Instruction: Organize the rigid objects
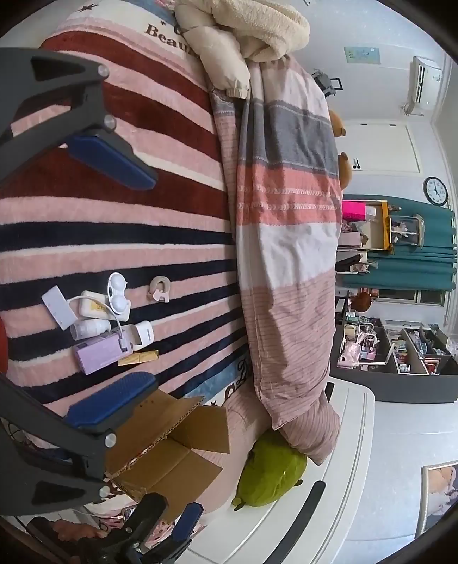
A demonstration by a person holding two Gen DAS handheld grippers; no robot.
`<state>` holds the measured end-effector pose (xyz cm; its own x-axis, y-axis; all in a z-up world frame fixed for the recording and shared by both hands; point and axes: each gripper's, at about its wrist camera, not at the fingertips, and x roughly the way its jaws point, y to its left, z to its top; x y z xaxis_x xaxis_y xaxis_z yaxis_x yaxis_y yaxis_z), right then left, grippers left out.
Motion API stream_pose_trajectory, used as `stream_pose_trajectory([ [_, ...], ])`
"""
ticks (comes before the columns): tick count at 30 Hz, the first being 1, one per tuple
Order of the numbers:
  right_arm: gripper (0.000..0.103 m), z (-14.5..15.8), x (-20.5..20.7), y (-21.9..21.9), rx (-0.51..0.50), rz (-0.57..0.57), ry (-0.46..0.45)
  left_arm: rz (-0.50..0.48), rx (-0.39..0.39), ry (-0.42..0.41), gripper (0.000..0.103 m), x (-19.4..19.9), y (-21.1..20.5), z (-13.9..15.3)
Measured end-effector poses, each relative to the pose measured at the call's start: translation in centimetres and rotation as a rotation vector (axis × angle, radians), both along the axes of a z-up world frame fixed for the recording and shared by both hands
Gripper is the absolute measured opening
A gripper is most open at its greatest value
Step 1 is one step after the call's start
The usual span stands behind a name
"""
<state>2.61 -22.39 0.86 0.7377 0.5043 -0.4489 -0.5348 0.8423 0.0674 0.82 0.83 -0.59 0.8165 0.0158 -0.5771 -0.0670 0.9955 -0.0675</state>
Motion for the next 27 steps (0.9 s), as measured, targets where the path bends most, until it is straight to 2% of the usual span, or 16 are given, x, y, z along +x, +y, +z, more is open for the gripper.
stream_pose_trajectory([
  [9, 0.103, -0.1, -0.2, 0.3, 0.005, 0.008, -0.004, -0.001, -0.001, -0.001, 0.103, 0.0, 0.1, -0.1],
  [14, 0.103, 0.1, -0.5, 0.8, -0.023, 0.014, -0.038, 0.000, 0.000, 0.000, 0.103, 0.1, 0.0, 0.0],
  [21, 0.103, -0.3, -0.6, 1.7, -0.070, 0.034, -0.028, -0.001, -0.002, -0.002, 0.103, -0.2, 0.0, 0.3],
  [27, 0.103, -0.2, -0.5, 1.5, -0.031, 0.057, 0.008, -0.002, 0.010, -0.021, 0.103, -1.0, 0.2, 0.6],
])
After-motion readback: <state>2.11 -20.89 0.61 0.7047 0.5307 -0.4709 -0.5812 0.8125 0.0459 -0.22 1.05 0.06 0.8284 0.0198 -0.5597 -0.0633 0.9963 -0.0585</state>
